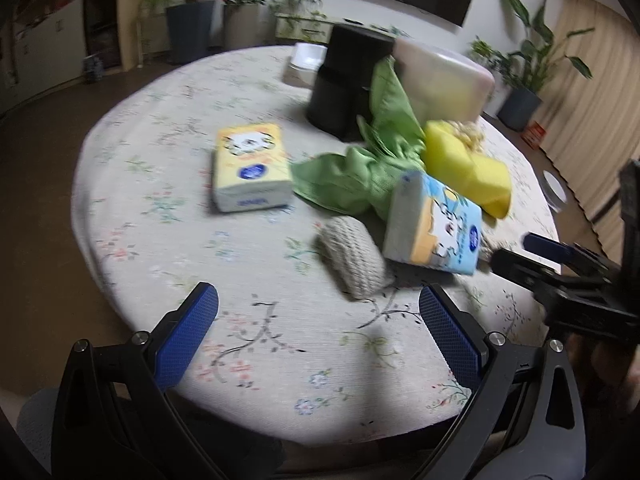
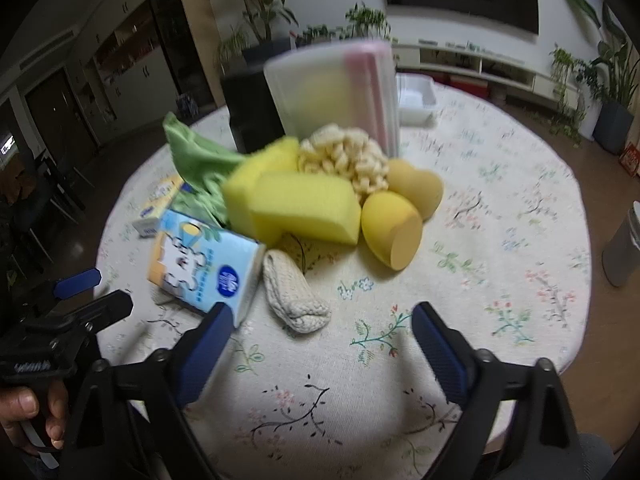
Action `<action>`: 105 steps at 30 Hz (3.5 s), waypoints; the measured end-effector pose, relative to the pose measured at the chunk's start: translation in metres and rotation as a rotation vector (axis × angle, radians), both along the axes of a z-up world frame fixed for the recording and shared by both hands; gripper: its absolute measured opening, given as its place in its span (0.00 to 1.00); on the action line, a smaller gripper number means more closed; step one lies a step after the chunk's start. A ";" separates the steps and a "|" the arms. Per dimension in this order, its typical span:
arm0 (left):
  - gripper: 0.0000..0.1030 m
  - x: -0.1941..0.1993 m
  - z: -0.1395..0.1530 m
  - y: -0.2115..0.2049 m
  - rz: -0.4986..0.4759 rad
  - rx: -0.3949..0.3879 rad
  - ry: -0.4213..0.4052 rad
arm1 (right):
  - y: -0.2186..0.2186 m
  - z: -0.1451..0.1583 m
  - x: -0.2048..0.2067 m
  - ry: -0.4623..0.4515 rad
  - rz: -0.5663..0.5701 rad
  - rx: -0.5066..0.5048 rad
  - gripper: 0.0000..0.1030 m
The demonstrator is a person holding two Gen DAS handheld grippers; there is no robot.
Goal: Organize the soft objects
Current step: 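Grasp a beige knitted pad with the left gripper while the right gripper grasps the other knitted pad, then carry both knitted pads over the white plastic tray with both grippers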
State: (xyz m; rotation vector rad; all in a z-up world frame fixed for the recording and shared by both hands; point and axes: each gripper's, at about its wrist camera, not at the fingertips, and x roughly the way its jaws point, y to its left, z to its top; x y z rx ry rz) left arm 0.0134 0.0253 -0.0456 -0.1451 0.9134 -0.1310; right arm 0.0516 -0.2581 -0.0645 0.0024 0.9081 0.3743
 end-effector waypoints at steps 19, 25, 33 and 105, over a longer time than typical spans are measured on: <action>0.73 0.027 -0.010 -0.008 0.028 0.051 0.047 | 0.024 -0.012 0.027 0.006 0.160 -0.074 0.26; 0.59 0.029 -0.010 -0.016 0.038 0.086 0.067 | 0.016 -0.013 0.025 0.001 0.165 -0.018 0.26; 0.48 0.038 -0.008 -0.023 0.043 0.107 0.097 | 0.006 -0.014 0.022 -0.005 0.174 0.031 0.26; 0.22 0.370 0.045 0.014 -0.308 0.195 0.002 | -0.065 0.052 0.336 0.018 0.114 -0.045 0.25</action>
